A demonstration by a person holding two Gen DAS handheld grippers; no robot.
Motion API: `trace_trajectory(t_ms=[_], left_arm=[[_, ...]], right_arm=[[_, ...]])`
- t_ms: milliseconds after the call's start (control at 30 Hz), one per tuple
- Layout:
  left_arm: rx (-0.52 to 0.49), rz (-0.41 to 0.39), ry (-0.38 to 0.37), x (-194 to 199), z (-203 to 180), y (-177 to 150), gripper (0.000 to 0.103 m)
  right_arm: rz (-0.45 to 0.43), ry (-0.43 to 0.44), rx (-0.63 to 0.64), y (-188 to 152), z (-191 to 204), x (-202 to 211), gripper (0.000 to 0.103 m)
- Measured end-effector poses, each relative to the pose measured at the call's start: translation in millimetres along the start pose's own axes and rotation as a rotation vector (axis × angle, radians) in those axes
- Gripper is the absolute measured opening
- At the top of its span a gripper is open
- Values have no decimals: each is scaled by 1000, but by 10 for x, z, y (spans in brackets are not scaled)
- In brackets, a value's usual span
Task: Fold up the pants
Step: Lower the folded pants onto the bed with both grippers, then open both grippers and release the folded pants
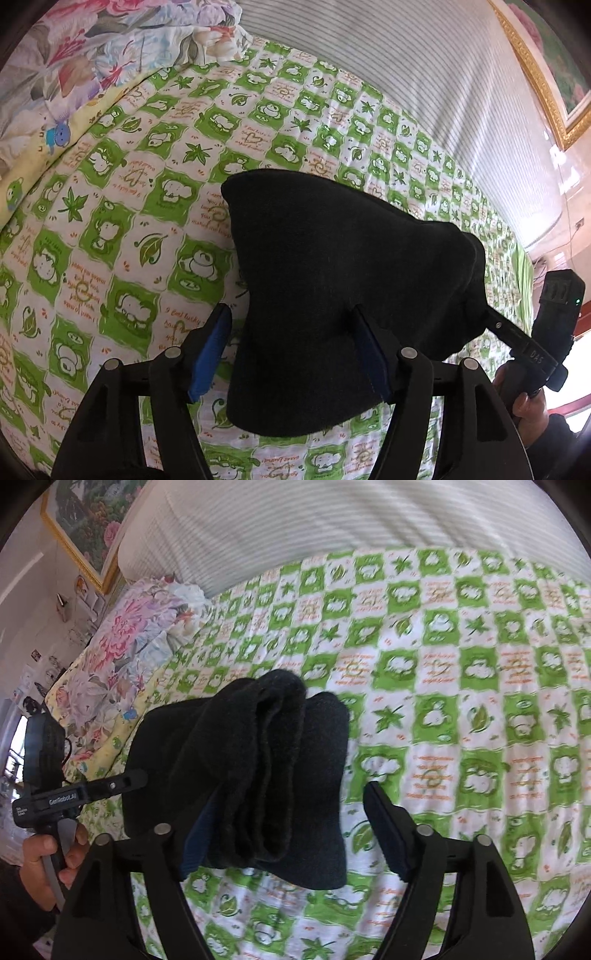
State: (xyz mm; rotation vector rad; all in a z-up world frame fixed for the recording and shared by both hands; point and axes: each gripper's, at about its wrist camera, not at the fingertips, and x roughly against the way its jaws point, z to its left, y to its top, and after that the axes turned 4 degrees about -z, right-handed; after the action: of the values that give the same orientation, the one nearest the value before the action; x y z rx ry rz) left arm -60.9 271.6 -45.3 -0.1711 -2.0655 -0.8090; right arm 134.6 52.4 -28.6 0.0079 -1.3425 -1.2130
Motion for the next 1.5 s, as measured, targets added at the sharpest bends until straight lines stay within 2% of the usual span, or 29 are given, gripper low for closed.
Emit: trace_trajectory(t_ms=[200,500,933,1200,1500], left_arm=[[-2,3,-10,50,-48,-117,69],[-110,-46,45,243,-231,-255,77],[-177,-82,55,411,-418,-510,79],[-217,-136,78,576,-536,-658,81],[-248,-105,146,543,-601,-796,83]], right_arm=[[-24,-4,20,-48,24,114,85],[-58,-6,122,-177,199,313,87],[-110,-11,267,-320,485,580,92],[-139,-18,334,-458,615,694,96],[-148,-30,319,-593,623,702,99]])
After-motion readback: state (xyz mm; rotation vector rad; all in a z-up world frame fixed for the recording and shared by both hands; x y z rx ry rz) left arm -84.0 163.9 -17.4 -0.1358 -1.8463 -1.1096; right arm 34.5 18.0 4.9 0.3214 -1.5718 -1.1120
